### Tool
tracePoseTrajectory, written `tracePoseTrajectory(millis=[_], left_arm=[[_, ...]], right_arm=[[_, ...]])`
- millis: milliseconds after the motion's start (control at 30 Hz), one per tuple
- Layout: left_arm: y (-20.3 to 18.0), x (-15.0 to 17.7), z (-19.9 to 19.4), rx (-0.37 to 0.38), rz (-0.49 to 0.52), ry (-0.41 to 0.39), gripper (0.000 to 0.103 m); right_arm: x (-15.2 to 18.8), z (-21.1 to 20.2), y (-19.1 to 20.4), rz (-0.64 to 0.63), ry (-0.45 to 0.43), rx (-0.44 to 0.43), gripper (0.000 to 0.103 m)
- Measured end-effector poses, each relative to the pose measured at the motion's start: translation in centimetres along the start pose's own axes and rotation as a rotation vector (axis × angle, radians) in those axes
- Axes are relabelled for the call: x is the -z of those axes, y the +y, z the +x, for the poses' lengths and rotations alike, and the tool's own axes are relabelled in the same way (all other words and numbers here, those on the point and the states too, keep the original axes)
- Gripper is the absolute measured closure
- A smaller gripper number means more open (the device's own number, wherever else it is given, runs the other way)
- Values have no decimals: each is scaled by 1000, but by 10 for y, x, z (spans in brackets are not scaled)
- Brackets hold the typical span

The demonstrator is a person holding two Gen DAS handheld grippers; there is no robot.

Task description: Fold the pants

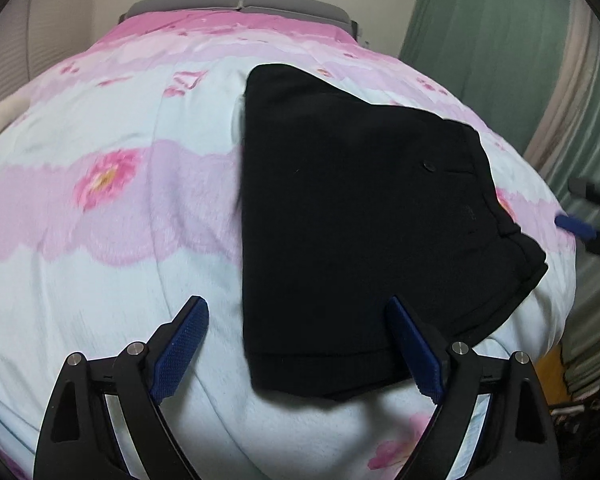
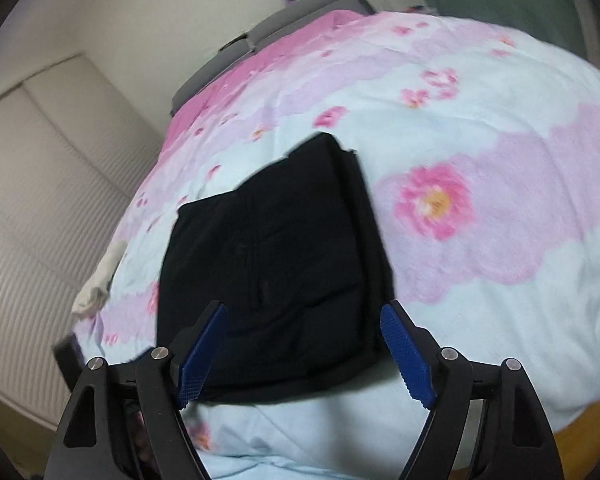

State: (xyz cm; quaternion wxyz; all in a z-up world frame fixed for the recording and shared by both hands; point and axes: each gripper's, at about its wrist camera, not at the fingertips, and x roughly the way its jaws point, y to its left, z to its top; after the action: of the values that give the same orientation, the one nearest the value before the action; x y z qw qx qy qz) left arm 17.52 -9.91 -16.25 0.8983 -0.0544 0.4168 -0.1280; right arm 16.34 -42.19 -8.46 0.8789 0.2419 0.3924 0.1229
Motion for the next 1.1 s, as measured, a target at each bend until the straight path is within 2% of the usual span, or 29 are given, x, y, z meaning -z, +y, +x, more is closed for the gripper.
tracePoseTrajectory(millis=[100, 233, 300, 367, 467, 533, 733, 833, 967, 1033, 1100], left_arm=[[0, 1, -12, 6, -44, -49, 12], [2, 1, -35, -11, -98, -147, 12], [8, 5, -49, -15, -126, -201, 12], [16, 9, -60, -32, -142, -233, 12], [37, 13, -74, -55, -162, -263, 12], [51, 13, -80, -71, -174, -260, 12], [79, 18, -95, -118, -147, -265, 12], [84, 24, -94, -105, -162, -251, 12], [80, 30, -92, -83, -166, -225, 12], [77, 32, -95, -83, -150, -231, 12], [75, 32, -98, -82, -140, -240, 12]], right_arm=[[-26, 22, 28, -119, 31, -26, 23], [-68, 58, 88, -351, 94, -77, 23], [-85, 83, 113, -429, 144, -111, 23], [-101, 113, 136, -475, 216, -102, 23], [-103, 133, 160, -479, 274, -129, 23], [-83, 126, 171, -477, 263, -167, 23], [17, 74, 155, -351, 112, -95, 25], [58, 61, 133, -203, 115, -61, 33], [89, 69, 102, 4, 169, -104, 45], [96, 78, 84, 152, 189, -144, 46], [100, 84, 70, 264, 172, -173, 46]])
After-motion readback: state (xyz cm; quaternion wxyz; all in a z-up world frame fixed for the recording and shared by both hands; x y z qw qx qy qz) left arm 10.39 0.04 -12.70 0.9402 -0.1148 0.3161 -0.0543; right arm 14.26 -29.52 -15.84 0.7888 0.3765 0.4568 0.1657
